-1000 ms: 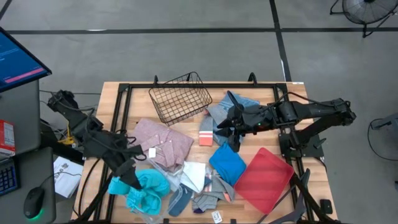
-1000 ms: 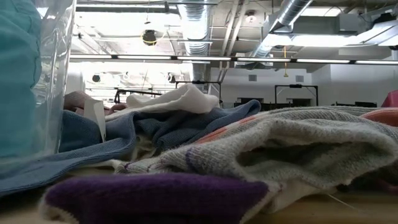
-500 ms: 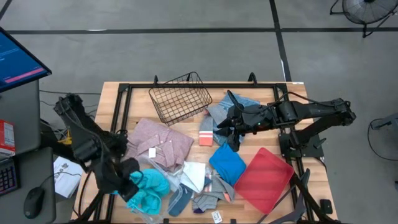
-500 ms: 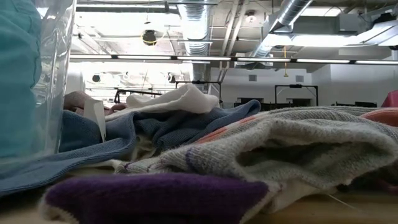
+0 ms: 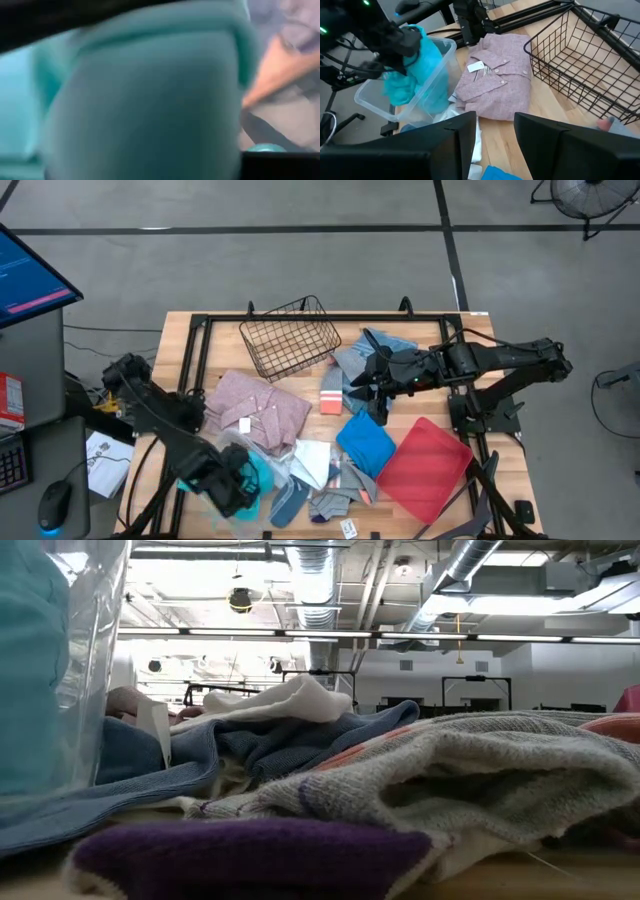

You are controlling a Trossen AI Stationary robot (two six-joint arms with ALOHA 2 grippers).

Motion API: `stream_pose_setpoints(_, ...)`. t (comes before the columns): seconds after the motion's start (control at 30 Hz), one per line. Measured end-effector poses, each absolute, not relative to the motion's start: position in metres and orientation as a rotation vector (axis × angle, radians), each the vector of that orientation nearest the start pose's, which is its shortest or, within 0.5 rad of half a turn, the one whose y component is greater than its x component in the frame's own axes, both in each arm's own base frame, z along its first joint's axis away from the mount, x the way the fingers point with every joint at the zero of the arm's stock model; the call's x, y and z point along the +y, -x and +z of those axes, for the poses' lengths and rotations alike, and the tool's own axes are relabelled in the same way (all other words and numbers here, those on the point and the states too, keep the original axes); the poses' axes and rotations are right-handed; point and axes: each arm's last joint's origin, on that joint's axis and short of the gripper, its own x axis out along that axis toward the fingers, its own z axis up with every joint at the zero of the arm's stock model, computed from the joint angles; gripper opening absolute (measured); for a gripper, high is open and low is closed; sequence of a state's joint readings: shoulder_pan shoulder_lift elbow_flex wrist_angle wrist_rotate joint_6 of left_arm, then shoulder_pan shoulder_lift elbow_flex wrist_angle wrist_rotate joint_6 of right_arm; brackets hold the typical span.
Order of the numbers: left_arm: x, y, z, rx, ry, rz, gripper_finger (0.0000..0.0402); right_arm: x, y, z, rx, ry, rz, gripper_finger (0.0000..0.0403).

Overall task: Pick & Place Cloths
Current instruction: Put the light blue shorts into the transparent bin

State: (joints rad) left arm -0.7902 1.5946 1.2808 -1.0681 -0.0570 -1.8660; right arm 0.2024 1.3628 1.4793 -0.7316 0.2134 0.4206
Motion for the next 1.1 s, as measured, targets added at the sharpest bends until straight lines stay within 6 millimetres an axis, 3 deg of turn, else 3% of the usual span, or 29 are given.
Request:
stream_pose_setpoints(0.23, -0.210, -0.233, 0.220, 1.315, 0.897, 0.796, 0.0000, 0.050, -0.276, 0.394, 0.592, -0.269, -0.130, 0.0131)
stream_pose_setpoints(0.63, -0.227, -0.242, 0.190, 1.368, 0.678, 0.621, 0.0000, 0.050, -0.274, 0.392, 0.622, -0.261, -0.136, 0.0131)
stream_pose_setpoints(0.93, -0.219, -0.227, 0.148, 1.379, 0.726, 0.524, 0.0000, 0.050, -0.274, 0.392, 0.622, -0.244, -0.131, 0.0131)
stream_pose_setpoints(1.1, -0.213, -0.207, 0.141, 1.421, 0.701, 0.505, 0.0000, 0.050, -0.274, 0.392, 0.620, -0.245, -0.131, 0.0131)
